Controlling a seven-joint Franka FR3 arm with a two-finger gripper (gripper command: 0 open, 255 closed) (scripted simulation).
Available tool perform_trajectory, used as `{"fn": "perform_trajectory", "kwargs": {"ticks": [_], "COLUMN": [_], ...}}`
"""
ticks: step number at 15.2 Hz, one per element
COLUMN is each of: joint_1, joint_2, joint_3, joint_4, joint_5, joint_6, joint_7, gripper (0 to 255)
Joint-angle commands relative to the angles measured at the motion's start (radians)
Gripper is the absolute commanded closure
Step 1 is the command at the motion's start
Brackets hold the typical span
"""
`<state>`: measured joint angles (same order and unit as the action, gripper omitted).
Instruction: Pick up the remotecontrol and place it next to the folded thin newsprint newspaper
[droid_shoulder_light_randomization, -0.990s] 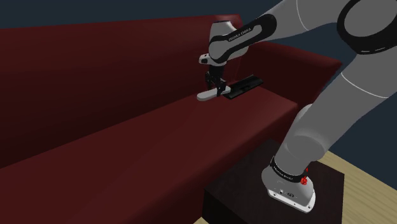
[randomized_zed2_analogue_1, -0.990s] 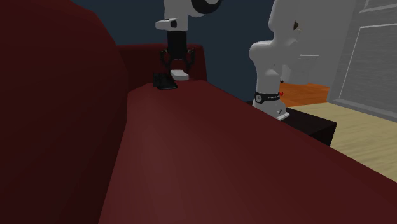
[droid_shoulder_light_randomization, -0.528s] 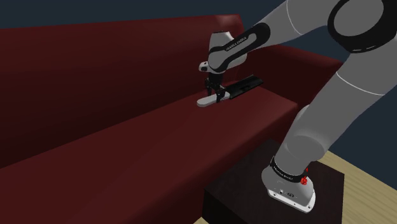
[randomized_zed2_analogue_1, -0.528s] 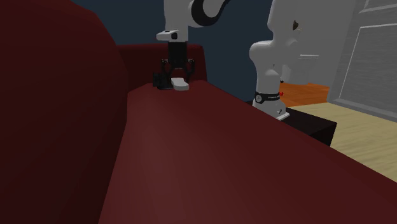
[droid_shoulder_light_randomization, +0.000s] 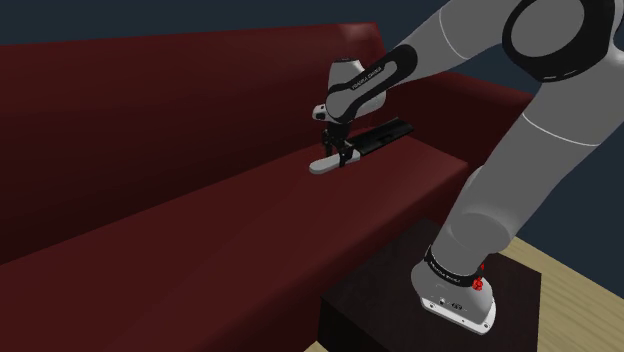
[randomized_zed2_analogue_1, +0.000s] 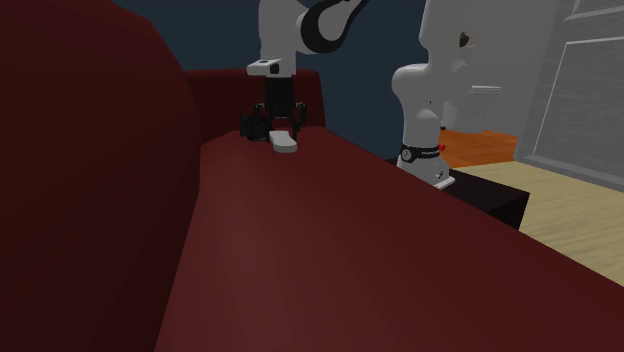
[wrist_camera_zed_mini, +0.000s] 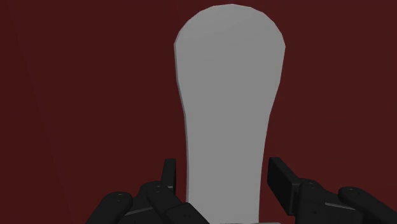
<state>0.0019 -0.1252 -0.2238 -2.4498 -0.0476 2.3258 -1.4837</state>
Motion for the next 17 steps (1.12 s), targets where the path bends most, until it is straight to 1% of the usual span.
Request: {"fn": "perform_trajectory", "kwargs": {"ticks": [1,3,4,9,13,17], "joint_1": [0.000,0.000,0.000,0.000,-0.001,-0.001], "joint_2": [0.000,0.000,0.000,0.000,-0.077,-0.077], "joint_3": [0.000,0.000,0.000,0.000,0.007,0.007], "joint_4": [0.000,0.000,0.000,0.000,0.061,0.061], "joint_5": [0.000,0.000,0.000,0.000,-0.014,-0.014], "joint_6": [0.001,0.001,0.001,0.001,-0.136,-0.136], "joint_7": [0.000,0.000,0.000,0.000,0.012,0.012], "gripper": [255,255,0,0,0,0]}}
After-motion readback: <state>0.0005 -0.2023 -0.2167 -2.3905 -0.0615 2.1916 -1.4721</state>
